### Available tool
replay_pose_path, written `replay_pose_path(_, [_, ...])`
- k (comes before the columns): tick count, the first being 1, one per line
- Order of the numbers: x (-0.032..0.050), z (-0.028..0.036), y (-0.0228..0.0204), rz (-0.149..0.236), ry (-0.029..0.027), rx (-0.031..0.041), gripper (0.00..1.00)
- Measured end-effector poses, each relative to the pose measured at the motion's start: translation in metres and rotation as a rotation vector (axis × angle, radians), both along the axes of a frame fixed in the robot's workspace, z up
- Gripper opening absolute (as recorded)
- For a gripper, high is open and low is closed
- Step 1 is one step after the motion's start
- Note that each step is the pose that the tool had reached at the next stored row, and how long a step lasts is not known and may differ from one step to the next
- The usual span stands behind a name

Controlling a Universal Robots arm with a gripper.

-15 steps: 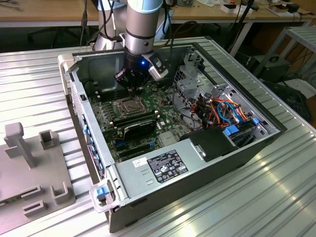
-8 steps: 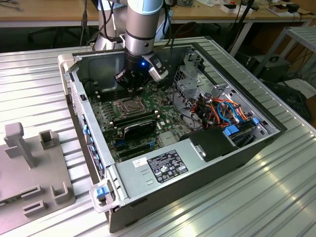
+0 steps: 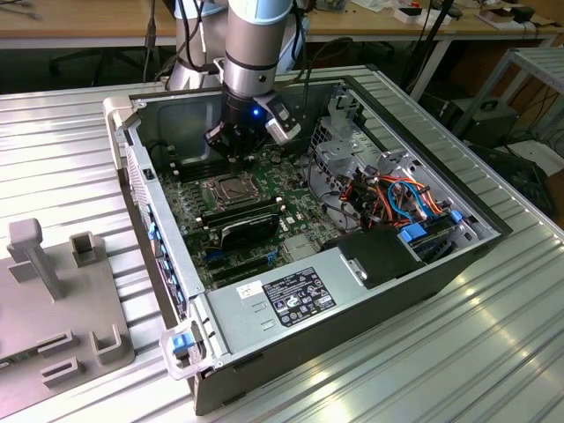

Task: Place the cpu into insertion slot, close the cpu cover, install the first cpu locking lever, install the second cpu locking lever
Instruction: 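Install the first cpu locking lever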

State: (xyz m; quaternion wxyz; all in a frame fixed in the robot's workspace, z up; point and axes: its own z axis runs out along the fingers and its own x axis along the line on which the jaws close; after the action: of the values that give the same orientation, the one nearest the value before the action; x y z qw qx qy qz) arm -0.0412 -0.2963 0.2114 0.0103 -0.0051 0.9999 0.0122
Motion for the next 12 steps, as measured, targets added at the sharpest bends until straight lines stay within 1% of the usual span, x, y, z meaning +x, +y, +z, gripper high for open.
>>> replay_pose_path(3, [0.0000,0.0053,-0.0006,0.000,-0.0001,0.0002,0.11])
replay_pose_path(4, [0.0000,0.0058,-0.0011,0.000,-0.0001,0.0003,0.11])
replay_pose_path(6, [0.0000,0.0061,-0.0035,0.000,-0.0001,0.0001,0.11])
replay_pose_path(9, [0.0000,0.0062,-0.0088,0.000,0.0000,0.0000,0.11])
replay_pose_path(10, [0.0000,0.0061,-0.0097,0.000,-0.0001,0.0001,0.11])
replay_pose_path(12, [0.0000,0.0061,-0.0099,0.000,-0.0001,0.0001,0.11])
